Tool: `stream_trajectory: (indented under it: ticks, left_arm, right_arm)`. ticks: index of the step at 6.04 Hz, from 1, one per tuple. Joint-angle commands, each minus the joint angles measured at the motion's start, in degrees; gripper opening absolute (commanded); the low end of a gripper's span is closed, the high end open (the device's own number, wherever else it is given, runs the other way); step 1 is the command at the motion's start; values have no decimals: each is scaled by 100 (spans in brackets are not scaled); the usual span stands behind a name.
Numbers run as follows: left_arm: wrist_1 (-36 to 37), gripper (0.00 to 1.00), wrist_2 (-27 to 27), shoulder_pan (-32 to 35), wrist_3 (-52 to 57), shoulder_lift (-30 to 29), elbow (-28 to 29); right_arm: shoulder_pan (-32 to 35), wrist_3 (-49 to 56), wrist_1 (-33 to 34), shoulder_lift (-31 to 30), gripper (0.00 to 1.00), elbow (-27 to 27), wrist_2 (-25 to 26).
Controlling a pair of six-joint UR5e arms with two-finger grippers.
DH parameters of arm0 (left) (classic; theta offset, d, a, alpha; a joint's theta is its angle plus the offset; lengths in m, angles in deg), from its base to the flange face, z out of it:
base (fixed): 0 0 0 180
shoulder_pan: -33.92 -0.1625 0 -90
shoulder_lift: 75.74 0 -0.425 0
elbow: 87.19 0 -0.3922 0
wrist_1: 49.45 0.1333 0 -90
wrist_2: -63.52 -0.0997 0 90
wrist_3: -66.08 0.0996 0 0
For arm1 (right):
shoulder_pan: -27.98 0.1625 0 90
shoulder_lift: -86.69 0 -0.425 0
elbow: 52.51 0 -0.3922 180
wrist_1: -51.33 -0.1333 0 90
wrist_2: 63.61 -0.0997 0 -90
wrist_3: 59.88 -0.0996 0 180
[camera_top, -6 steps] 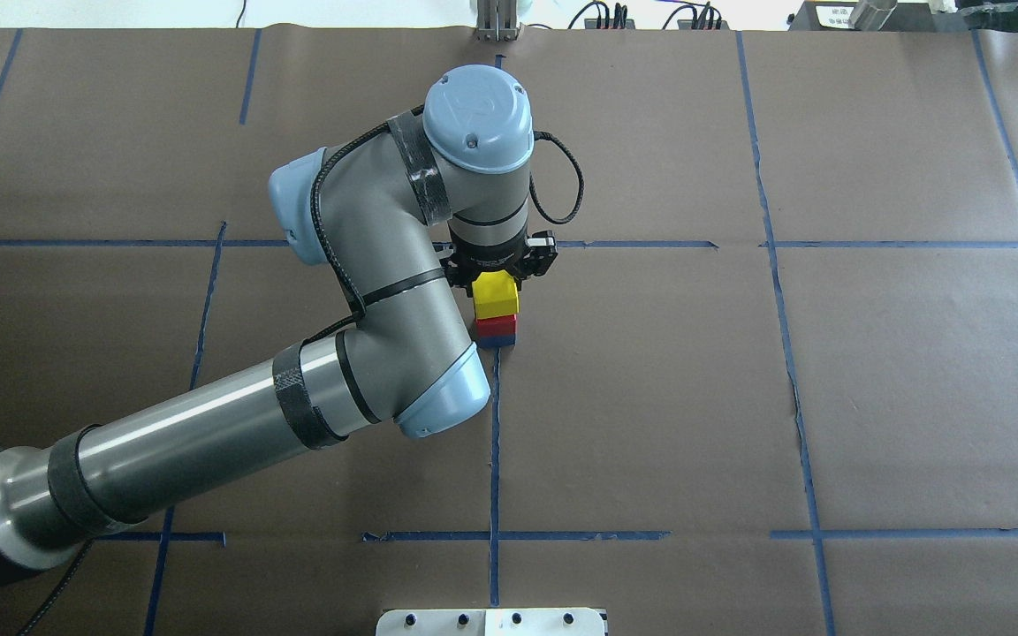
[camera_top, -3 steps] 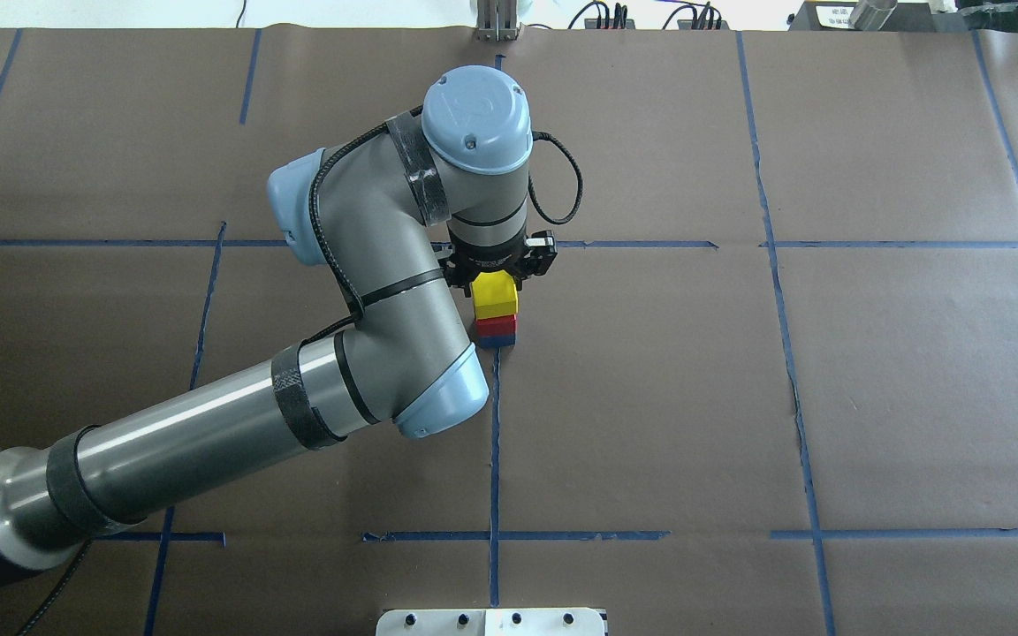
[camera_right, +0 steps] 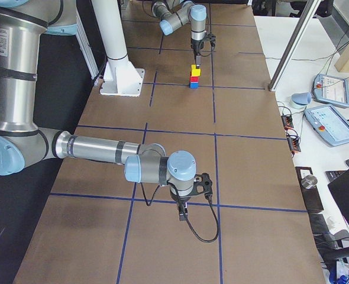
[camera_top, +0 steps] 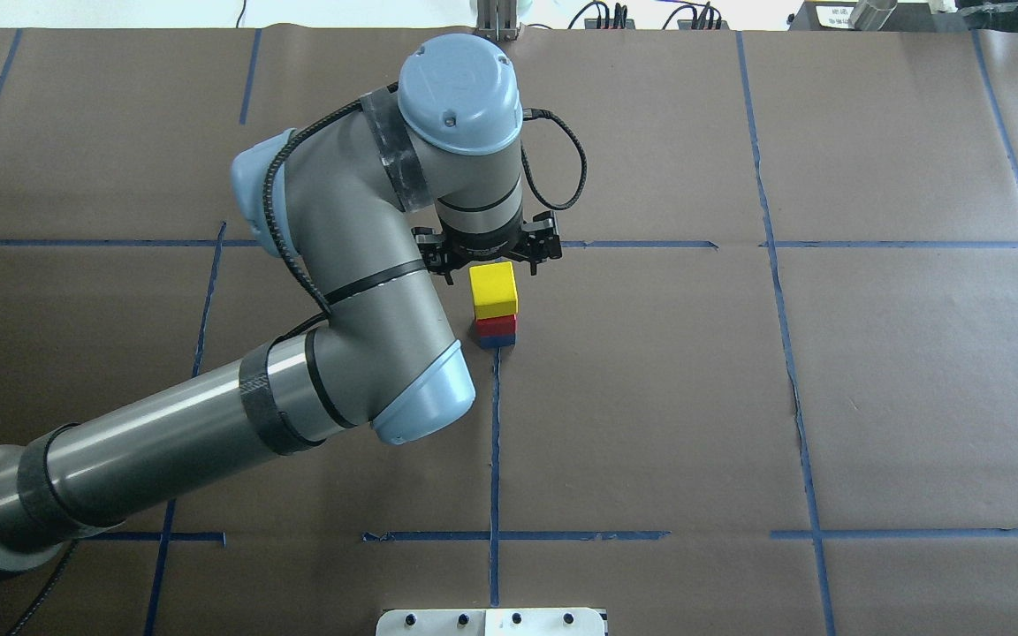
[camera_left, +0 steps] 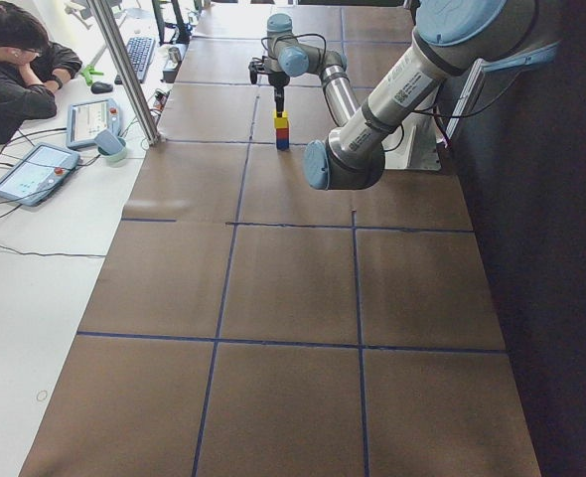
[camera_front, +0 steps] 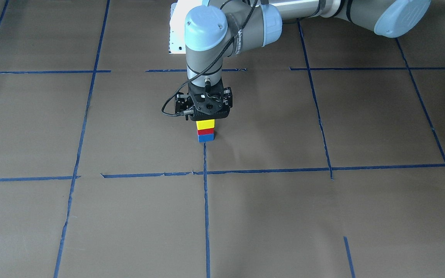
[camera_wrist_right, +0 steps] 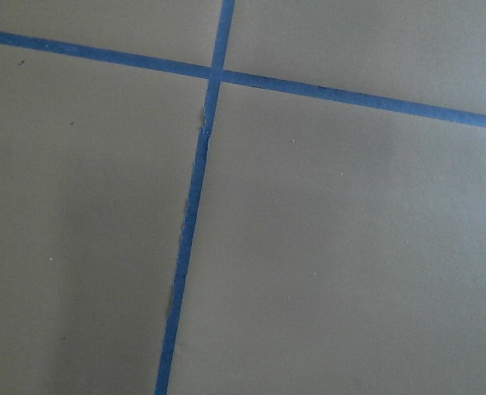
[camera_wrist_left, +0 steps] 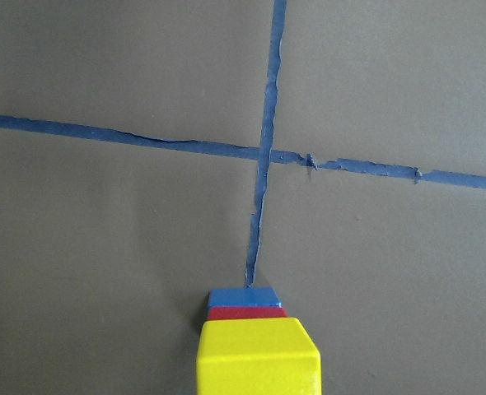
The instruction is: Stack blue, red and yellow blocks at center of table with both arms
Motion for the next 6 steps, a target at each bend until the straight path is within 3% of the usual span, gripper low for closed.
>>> stream_trajectory:
  ticks: [1, 3, 4, 5, 6]
  left_arm:
    - [256, 100, 197, 505, 1316, 1164, -1217]
    - [221, 100, 1188, 1909, 3642, 2526, -1643]
    - [195, 100, 1671, 2829, 5350, 3395, -1610]
    - [230, 100, 2006, 3709, 6820, 3891, -1322]
    - [204, 100, 2027, 4300, 7731, 4348, -1111]
  right_arm:
    - [9, 6, 0, -5, 100, 0, 0]
    - [0, 6, 0, -5, 100, 0, 0]
    - [0, 6, 0, -5, 100, 0, 0]
    - [0, -3, 9, -5, 100, 0, 0]
    - [0, -3, 9, -5, 100, 0, -9]
